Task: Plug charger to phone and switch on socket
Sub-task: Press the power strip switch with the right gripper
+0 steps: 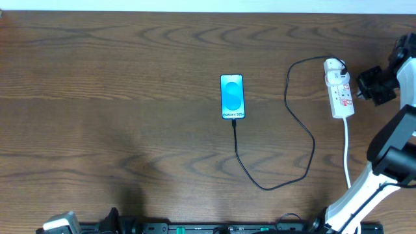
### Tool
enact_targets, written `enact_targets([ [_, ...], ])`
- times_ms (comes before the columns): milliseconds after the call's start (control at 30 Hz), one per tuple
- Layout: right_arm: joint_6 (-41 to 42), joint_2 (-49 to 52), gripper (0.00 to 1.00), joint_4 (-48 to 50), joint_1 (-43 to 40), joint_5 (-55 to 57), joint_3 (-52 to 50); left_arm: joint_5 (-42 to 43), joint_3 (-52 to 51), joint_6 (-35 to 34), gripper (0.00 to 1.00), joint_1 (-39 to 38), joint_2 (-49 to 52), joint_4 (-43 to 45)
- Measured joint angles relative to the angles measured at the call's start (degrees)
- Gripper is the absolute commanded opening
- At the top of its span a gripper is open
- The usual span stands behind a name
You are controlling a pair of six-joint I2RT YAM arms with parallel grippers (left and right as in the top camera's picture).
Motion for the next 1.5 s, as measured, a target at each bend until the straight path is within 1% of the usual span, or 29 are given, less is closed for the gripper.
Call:
enact_targets([
  [333,0.8,3.3,0.01,5.4,0.2,-2.6,0.0,0.0,0.0,0.0,0.95,0.0,0.0,0.0],
  [800,3.3,3.6,0.01,10.1,2.0,-5.2,0.0,0.0,0.0,0.0,0.95,0.0,0.0,0.0],
  [1133,4.7,3.6,0.01,11.1,3.0,-2.5,0.0,0.0,0.0,0.0,0.95,0.0,0.0,0.0],
  [1500,3.5,5.6,0.01,11.4,5.1,2.3,0.4,0.0,0.0,0.0,0.95,0.0,0.0,0.0],
])
